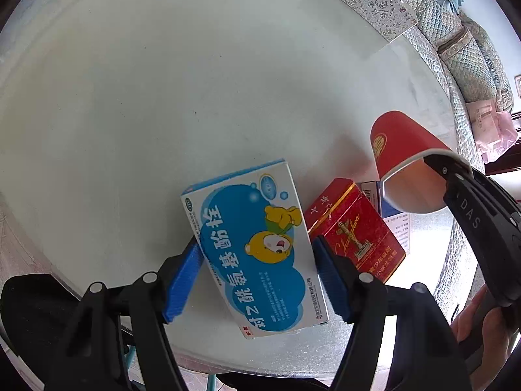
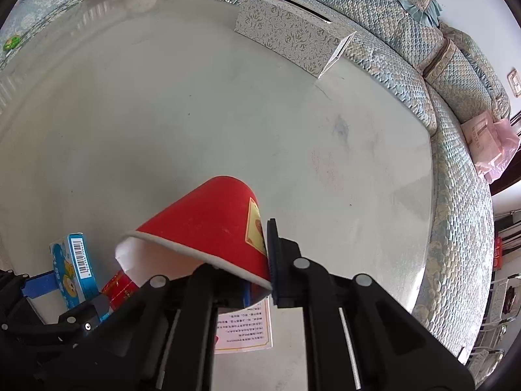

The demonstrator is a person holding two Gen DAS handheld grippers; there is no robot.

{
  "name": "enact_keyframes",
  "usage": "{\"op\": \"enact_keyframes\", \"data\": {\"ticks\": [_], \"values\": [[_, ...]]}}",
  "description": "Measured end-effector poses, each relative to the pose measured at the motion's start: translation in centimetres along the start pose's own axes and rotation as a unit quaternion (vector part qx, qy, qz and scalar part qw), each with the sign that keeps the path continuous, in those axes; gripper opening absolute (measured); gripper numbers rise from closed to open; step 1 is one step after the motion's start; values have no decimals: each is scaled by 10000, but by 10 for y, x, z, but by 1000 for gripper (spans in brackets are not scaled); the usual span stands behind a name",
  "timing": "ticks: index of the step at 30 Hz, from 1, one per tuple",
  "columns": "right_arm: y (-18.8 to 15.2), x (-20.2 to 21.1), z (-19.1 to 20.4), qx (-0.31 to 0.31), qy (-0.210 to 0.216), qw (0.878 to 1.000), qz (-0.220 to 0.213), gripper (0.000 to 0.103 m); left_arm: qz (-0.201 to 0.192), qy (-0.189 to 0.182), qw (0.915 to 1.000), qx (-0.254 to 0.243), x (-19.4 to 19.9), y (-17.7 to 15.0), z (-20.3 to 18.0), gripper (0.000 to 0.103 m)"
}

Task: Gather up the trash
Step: 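Grasp the red paper cup with right tool while left tool grasps the blue medicine box, then carry the blue medicine box in left tool and red cup in right tool to the bin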

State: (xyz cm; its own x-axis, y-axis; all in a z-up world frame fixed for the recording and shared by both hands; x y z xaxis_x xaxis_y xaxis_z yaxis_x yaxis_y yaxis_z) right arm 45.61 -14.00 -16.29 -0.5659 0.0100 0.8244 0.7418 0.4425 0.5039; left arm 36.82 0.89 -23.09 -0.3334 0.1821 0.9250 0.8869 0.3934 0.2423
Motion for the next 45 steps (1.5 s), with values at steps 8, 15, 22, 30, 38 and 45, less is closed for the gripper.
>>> {"op": "enact_keyframes", "data": {"ticks": [8, 15, 22, 30, 38, 45], "values": [[0, 15, -9, -159, -1, 9998, -90, 9, -237, 52, 9994, -251, 24, 1, 6, 65], [0, 40, -15, -170, -112, 9996, -219, 9, -462, 64, 9975, -523, 47, 3, 12, 63], [-8, 65, -15, -147, -180, 9992, -317, 9, -596, 35, 9944, -877, 69, -3, 5, 61], [-17, 86, -18, -191, -222, 9988, -393, 9, -653, -15, 9917, -1104, 83, -13, -1, 61], [-40, 116, -11, -66, -172, 9987, -480, 9, -680, -84, 9852, -1568, 107, -31, -6, 61], [-77, 160, 7, 29, -39, 9978, -666, 9, -773, -106, 9774, -1966, 130, -52, -10, 61]]}}
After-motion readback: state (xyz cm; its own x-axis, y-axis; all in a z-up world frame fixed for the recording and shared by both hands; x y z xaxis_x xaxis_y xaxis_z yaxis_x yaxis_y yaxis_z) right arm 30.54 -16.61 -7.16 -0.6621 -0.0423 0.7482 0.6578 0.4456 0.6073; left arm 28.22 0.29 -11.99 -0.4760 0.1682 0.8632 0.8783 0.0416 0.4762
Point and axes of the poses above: each gripper's, at about its wrist camera, not at the fingertips, and x roughly against the way its jaws point, z to its left, y to its top, the point moved 3 cm from there along -x, roughly the way its jaws point, and after that the axes turned 10 degrees about -z, right-handed, at the moved point
